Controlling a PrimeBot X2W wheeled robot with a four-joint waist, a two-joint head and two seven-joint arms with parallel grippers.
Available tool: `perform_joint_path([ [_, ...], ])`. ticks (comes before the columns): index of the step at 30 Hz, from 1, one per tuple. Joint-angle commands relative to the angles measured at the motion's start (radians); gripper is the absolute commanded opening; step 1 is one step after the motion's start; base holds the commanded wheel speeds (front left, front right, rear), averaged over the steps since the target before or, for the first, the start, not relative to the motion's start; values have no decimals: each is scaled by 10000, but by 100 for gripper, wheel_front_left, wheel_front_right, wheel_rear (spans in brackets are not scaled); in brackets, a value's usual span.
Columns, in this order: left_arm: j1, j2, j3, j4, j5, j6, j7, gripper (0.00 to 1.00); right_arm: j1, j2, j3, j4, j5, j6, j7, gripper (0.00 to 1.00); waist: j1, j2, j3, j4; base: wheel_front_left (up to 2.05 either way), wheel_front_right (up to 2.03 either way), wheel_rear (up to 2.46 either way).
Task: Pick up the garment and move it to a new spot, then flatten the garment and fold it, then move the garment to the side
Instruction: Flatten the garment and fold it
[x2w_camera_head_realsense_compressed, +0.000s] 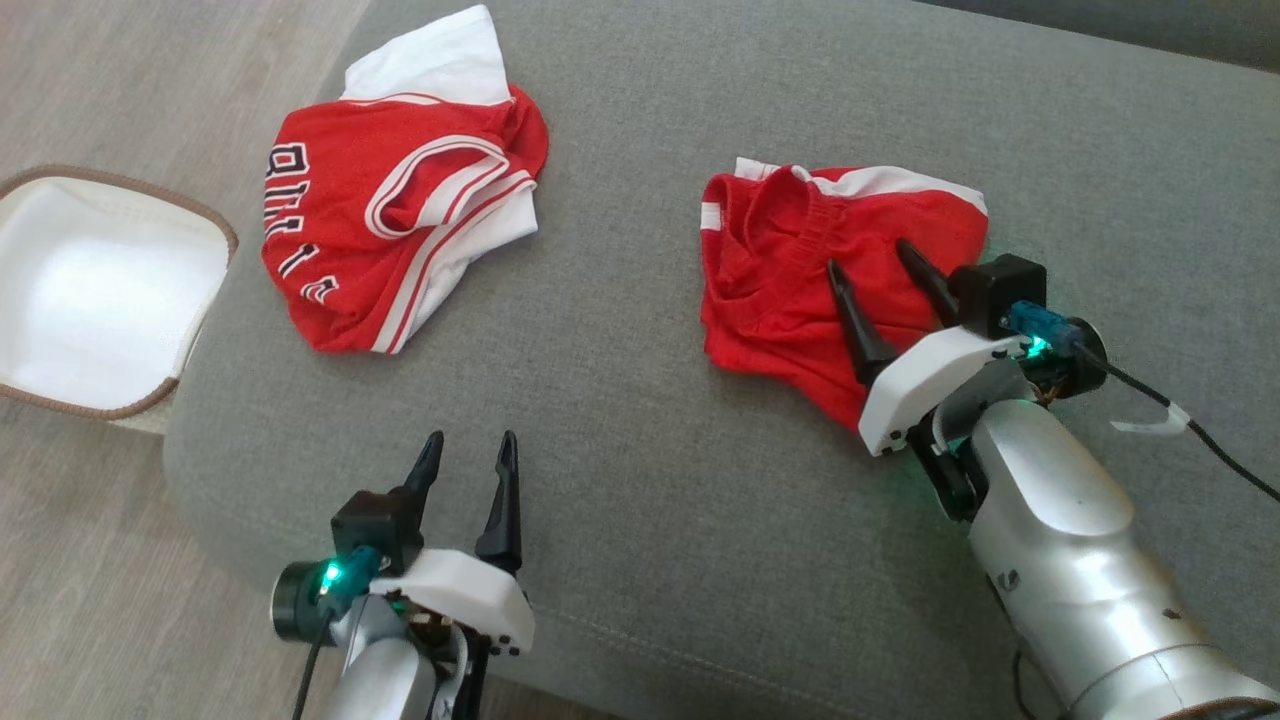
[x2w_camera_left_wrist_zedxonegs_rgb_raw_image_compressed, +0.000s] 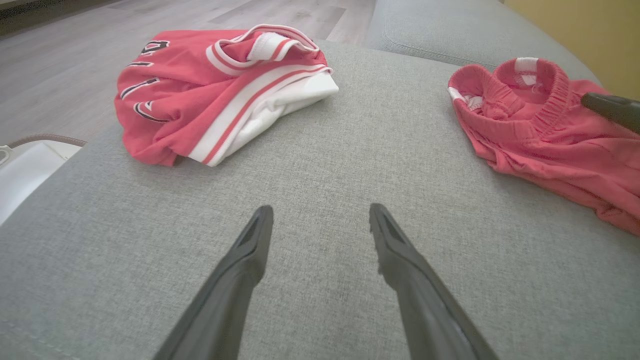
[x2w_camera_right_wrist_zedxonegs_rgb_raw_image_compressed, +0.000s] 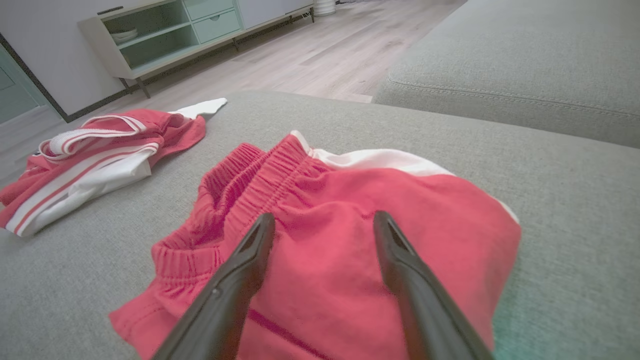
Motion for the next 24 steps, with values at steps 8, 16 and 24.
perform_joint_path([
  [8, -596, 81, 100, -387, -181, 62, -59, 100, -321, 128, 246, 125, -310, 67, 206, 0, 0, 0, 137, -79, 0, 0, 0],
  [16, -639, 81, 85, -438, -193, 43, -59, 100, -455, 128, 386, -43, -251, 67, -86, 0, 0, 0, 182, -5, 0, 0, 0],
  [24, -553, 81, 56, -401, -189, 3, -59, 100, -638, 128, 906, -777, 319, 67, -502, 0, 0, 0, 134, 130, 0, 0, 0],
])
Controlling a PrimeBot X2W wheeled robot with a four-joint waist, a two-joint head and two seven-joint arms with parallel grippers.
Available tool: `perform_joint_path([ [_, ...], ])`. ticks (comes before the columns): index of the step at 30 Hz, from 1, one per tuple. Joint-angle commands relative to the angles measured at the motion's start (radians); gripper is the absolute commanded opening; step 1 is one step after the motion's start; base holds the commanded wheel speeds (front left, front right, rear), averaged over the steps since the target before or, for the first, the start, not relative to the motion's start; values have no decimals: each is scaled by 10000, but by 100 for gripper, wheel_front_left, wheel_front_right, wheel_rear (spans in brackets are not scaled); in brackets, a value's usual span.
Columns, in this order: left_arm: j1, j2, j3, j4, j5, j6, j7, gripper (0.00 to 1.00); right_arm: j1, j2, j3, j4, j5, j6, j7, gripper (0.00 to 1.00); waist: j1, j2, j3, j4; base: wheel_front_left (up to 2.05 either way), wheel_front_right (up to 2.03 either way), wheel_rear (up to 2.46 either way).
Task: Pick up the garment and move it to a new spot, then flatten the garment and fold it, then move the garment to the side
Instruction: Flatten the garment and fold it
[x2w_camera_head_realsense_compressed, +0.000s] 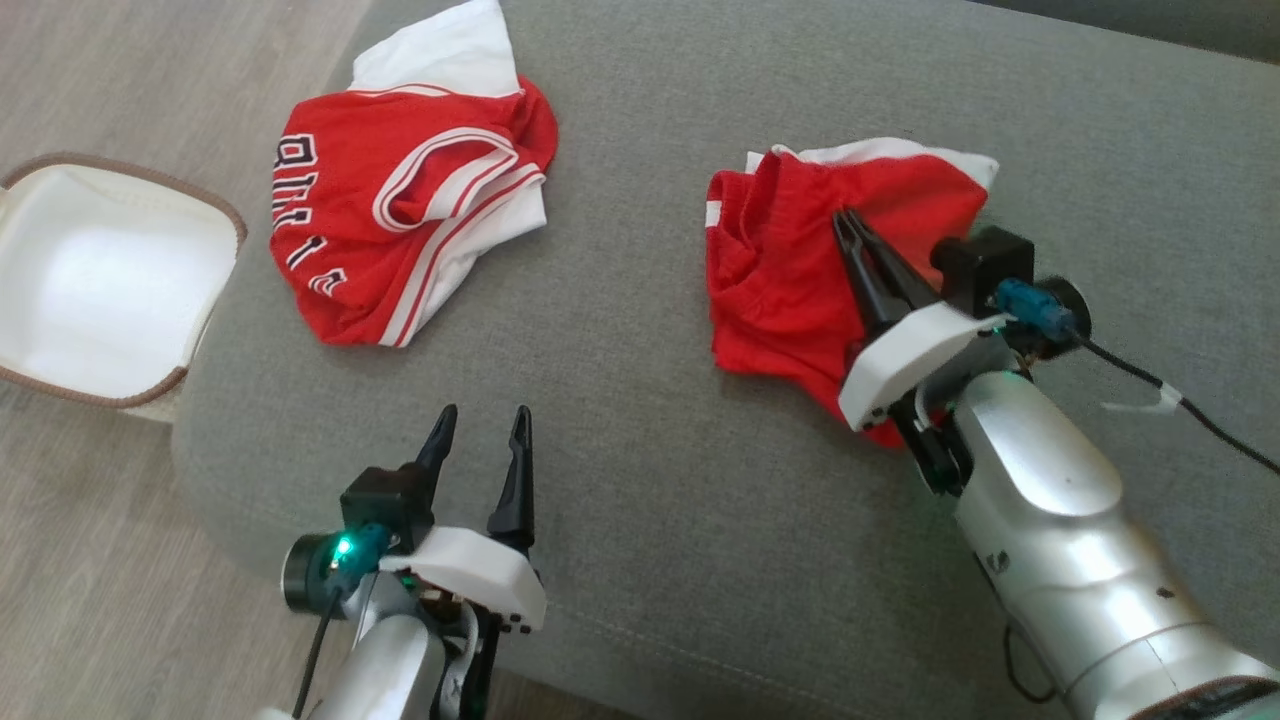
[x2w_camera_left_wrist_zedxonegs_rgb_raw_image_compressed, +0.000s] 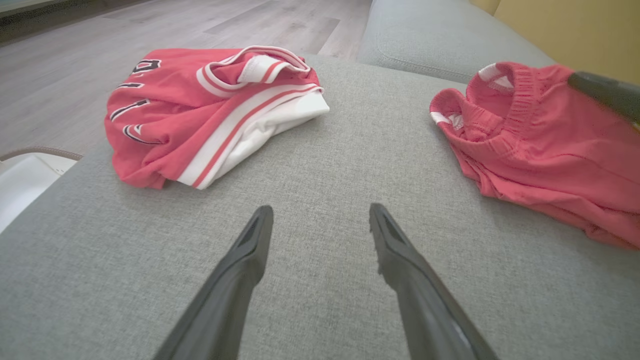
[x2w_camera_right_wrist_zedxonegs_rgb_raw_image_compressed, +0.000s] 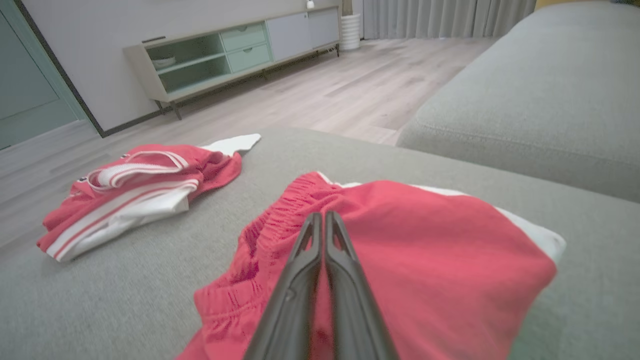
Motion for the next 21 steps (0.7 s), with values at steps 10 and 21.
perform_joint_path([
  [10, -214, 85, 257, -272, -80, -2, -59, 100, -422, 178, 682, 544, 164, 67, -67, 48, 0, 0, 52, 311, 0, 0, 0],
  [21, -293, 85, 206, -209, -152, 49, -59, 100, -627, 178, 973, 1447, 99, 67, -263, 100, 0, 0, -21, 249, 0, 0, 0],
])
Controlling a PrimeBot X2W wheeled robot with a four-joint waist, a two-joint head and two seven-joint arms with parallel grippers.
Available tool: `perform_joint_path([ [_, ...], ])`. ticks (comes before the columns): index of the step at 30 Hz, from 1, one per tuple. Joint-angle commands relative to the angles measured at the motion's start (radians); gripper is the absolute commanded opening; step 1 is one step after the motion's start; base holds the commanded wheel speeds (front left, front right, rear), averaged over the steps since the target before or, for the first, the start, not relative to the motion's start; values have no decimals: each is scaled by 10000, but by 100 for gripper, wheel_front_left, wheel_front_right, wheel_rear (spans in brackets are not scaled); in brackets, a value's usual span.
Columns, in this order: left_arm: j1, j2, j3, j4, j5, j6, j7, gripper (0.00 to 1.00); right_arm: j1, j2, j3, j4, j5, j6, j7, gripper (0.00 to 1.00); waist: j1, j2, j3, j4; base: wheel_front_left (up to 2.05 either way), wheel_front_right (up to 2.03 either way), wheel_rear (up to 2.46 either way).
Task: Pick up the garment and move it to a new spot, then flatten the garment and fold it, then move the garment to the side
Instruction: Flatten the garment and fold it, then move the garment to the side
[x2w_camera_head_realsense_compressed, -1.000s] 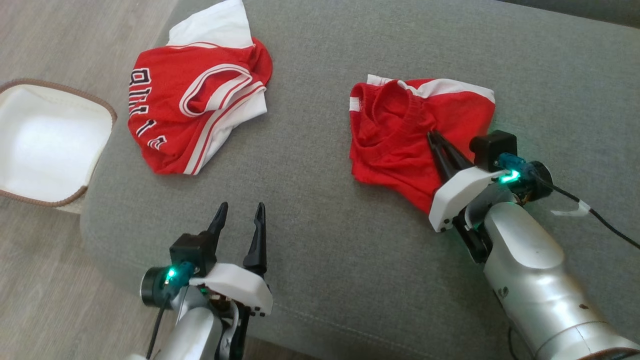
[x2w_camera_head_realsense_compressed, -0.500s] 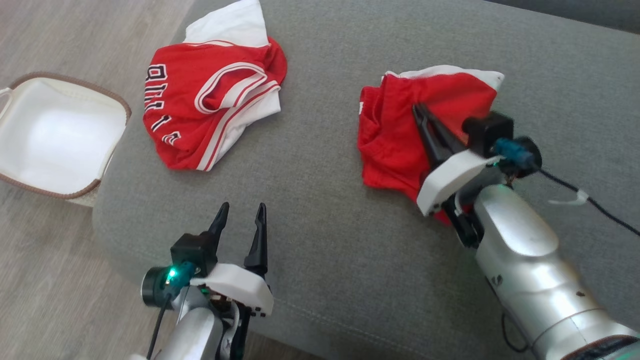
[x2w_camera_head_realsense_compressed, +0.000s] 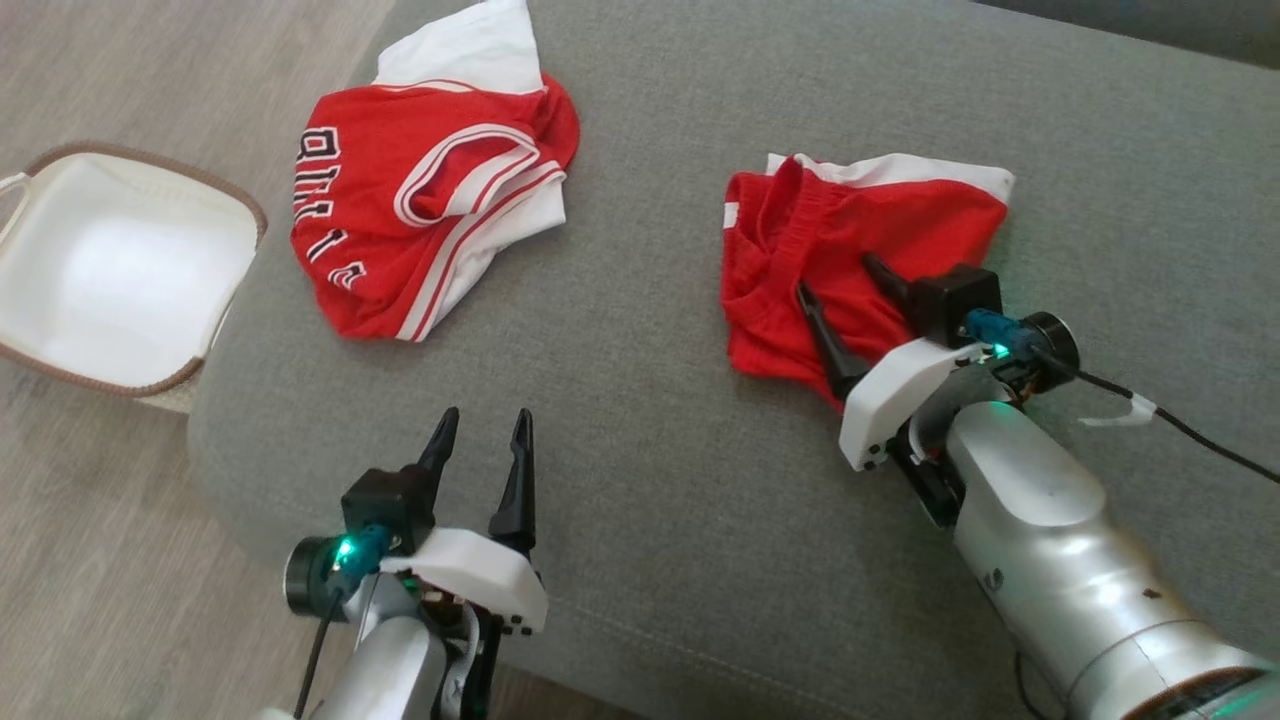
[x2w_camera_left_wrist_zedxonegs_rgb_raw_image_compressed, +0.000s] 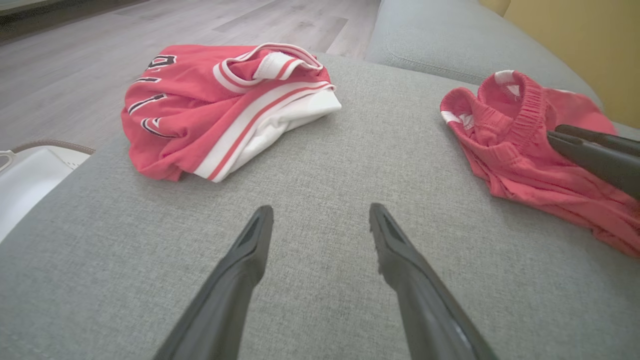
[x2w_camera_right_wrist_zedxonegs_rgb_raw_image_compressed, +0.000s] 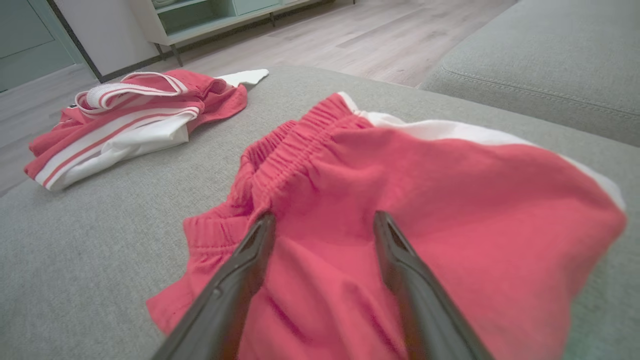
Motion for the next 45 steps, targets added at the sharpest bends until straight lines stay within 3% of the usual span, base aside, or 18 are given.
perform_joint_path([
  [1, -287, 85, 281, -245, -45, 43, -59, 100, -266, 204, 388, -259, 191, 67, -147, 100, 0, 0, -68, -93, 0, 0, 0],
  [5, -255, 85, 382, -221, 41, 41, -59, 100, -189, 204, 896, -435, 763, 67, -218, 100, 0, 0, -217, -341, 0, 0, 0],
  [9, -230, 85, 530, -292, 177, 23, -59, 100, -206, 204, 591, -581, 867, 67, -334, 100, 0, 0, -399, -743, 0, 0, 0],
  [19, -51, 85, 1162, -373, 787, 76, -59, 100, 1617, 204, -2725, -2700, -327, 67, -354, 100, 0, 0, -952, -2128, 0, 0, 0],
  [26, 138, 85, 1667, -331, 1243, 121, -59, 100, 2842, 205, -3763, -3800, -490, 67, -355, 100, 0, 0, -1221, -2949, 0, 0, 0],
  [36, 707, 85, 2301, -256, 1594, 131, -59, 100, 4032, 205, -3945, -4551, -230, 67, -355, 100, 0, 0, -1688, -3660, 0, 0, 0],
  [45, 941, 85, 2518, -284, 1778, 155, -59, 100, 4429, 205, -3825, -4695, -428, 67, -355, 100, 0, 0, -1682, -3816, 0, 0, 0],
])
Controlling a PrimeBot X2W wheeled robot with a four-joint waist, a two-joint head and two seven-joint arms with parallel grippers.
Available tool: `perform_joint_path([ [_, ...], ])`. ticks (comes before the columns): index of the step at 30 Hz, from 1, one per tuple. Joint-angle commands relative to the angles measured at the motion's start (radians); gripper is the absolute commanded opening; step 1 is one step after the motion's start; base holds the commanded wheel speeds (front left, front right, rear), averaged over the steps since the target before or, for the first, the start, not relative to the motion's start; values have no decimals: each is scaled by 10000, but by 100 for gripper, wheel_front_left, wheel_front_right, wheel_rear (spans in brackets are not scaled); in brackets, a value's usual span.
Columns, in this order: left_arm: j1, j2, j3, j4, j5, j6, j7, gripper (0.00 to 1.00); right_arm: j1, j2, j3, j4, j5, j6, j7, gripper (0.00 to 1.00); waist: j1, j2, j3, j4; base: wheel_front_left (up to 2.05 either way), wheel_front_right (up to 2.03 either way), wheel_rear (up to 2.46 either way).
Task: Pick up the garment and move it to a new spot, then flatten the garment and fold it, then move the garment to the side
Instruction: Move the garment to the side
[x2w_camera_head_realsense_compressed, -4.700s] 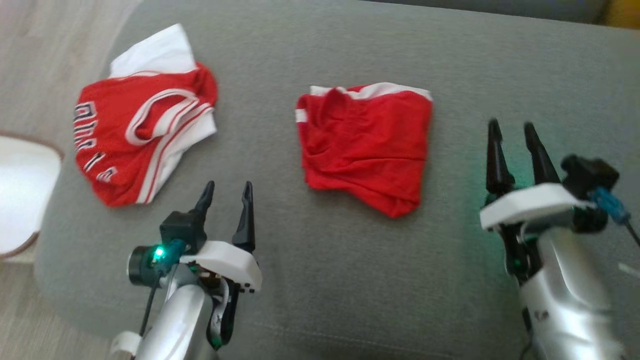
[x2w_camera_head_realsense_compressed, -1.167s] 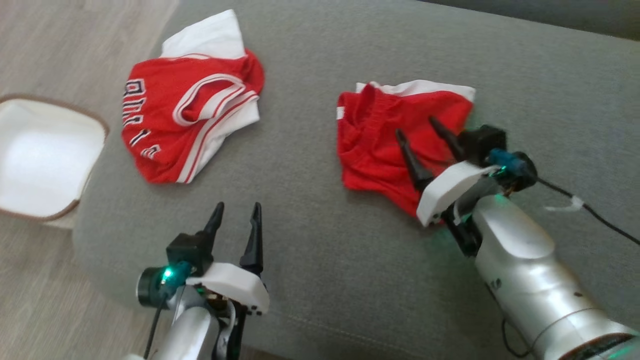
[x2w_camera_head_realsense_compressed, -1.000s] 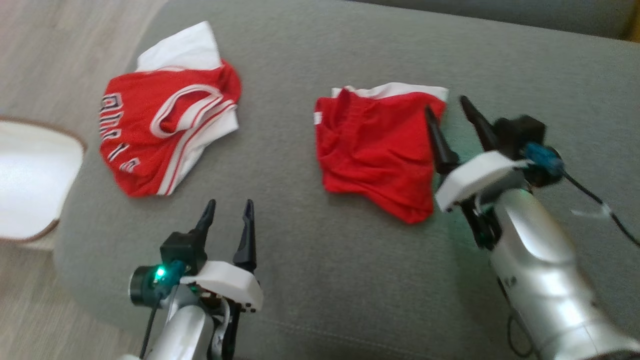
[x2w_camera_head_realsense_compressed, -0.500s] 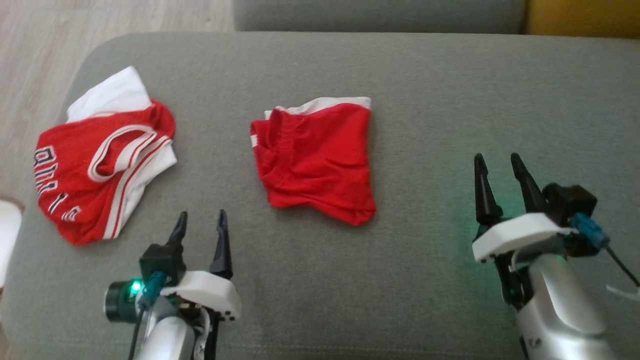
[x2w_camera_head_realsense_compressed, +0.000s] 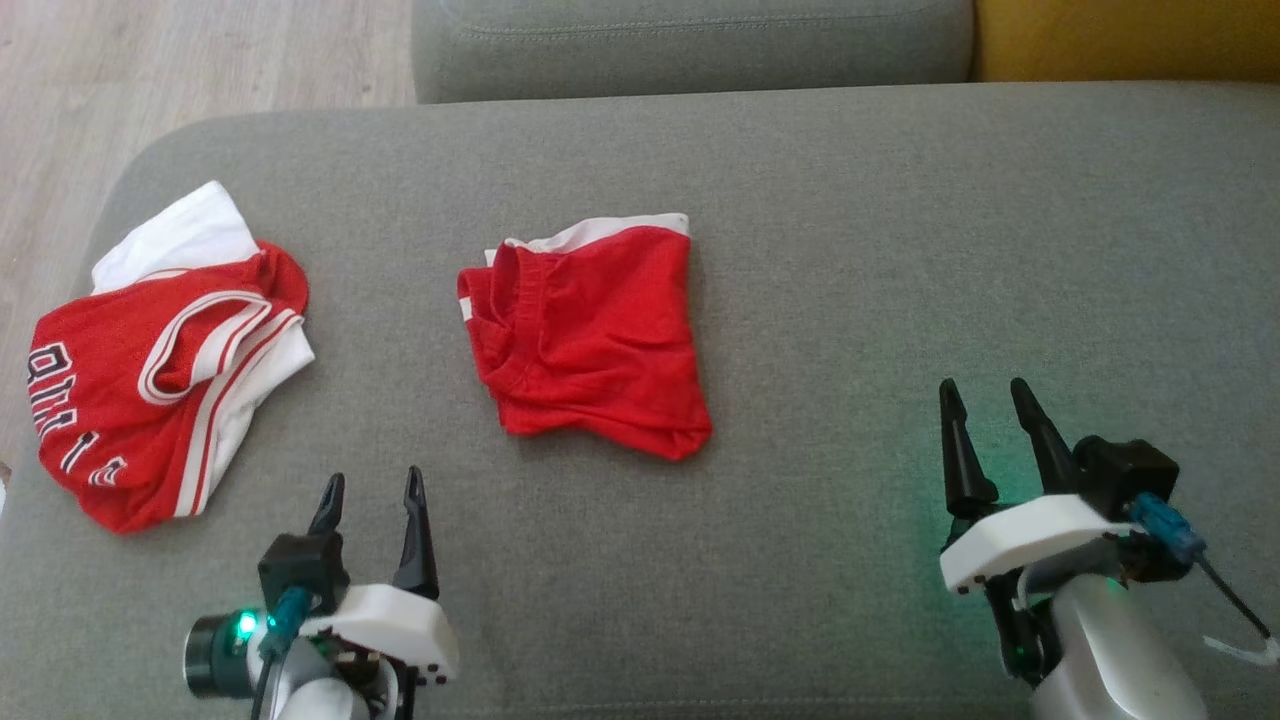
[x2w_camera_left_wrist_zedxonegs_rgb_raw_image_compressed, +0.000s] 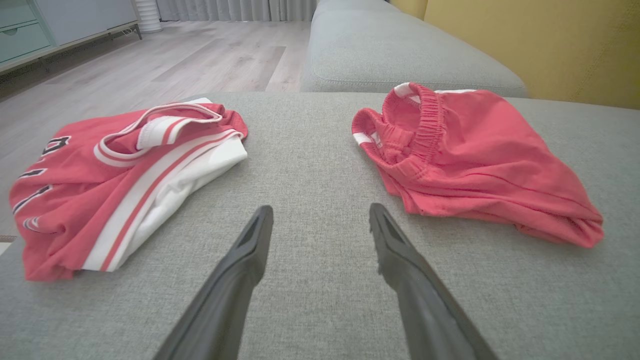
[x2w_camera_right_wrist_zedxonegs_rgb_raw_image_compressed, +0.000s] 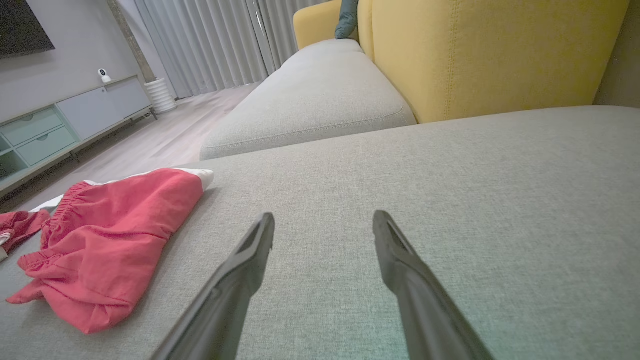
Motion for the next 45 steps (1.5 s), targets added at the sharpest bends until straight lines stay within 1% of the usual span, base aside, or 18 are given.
perform_joint_path([
  [1, -291, 81, 340, -308, 84, 38, -59, 100, -203, 38, 281, -358, -143, 67, -122, 100, 0, 0, 26, 13, 0, 0, 0],
  [6, -381, 81, 256, -299, 76, 5, -59, 100, -240, 38, 247, -381, -241, 67, -122, 100, 0, 0, 136, 113, 0, 0, 0],
  [9, -468, 81, 139, -323, 29, -29, -59, 100, -381, 38, 450, -352, -132, 67, -122, 100, 0, 0, 290, 283, 0, 0, 0],
  [12, -610, 81, -50, -346, -19, -100, -59, 100, -641, 38, 778, -279, 47, 67, -122, 100, 0, 0, 545, 617, 0, 0, 0],
  [15, -800, 81, -358, -339, -83, -184, -59, 100, -1062, 38, 1153, 11, 162, 67, -122, 100, 0, 0, 841, 1122, 0, 0, 0],
  [16, -800, 81, -358, -339, -83, -184, -59, 100, -1062, 38, 1153, 11, 162, 67, -122, 100, 0, 0, 841, 1122, 0, 0, 0],
  [18, -917, 81, -673, -341, -56, -263, -59, 100, -1454, 38, 1323, 261, 167, 67, -122, 100, 0, 0, 1059, 1526, 0, 0, 0],
  [23, -1113, 81, -1208, -382, -297, -213, -59, 100, -2490, 38, 1441, 1188, 171, 67, -122, 100, 0, 0, 1586, 2529, 0, 0, 0],
  [27, -1195, 81, -1419, -381, -441, -150, -59, 100, -3241, 38, 1344, 2286, 66, 67, -110, 100, 0, 0, 1913, 3119, 0, 0, 0],
  [31, -1247, 81, -1535, -444, -480, -152, -59, 100, -3871, 38, 1212, 3372, 342, 67, -68, 100, 0, 0, 2190, 3441, 0, 0, 0],
  [34, -1272, 81, -1592, -469, -512, -139, -59, 100, -4225, 38, 1371, 4067, 531, 67, -50, 100, 0, 0, 2343, 3482, 0, 0, 0],
  [35, -1279, 81, -1595, -477, -525, -131, -59, 100, -4313, 38, 1476, 4257, 586, 67, -44, 88, 0, 0, 2376, 3468, 0, 0, 0],
  [36, -1299, 81, -1600, -477, -537, -129, -59, 100, -4378, 38, 1628, 4400, 683, 67, -36, 38, 0, 0, 2404, 3435, 0, 0, 0],
  [37, -1325, 81, -1609, -473, -542, -132, -59, 100, -4435, 38, 1768, 4493, 811, 67, -40, 0, 0, 0, 2420, 3382, 0, 0, 0],
  [41, -1439, 81, -1572, -504, -514, -128, -59, 100, -4638, 38, 2144, 4574, 1136, 67, -89, 0, 0, 0, 2380, 2961, 0, 0, 0],
  [45, -1546, 81, -1426, -509, -399, -176, -59, 100, -4619, 38, 2213, 4207, 1379, 67, -115, 0, 0, 0, 2199, 2161, 0, 0, 0],
])
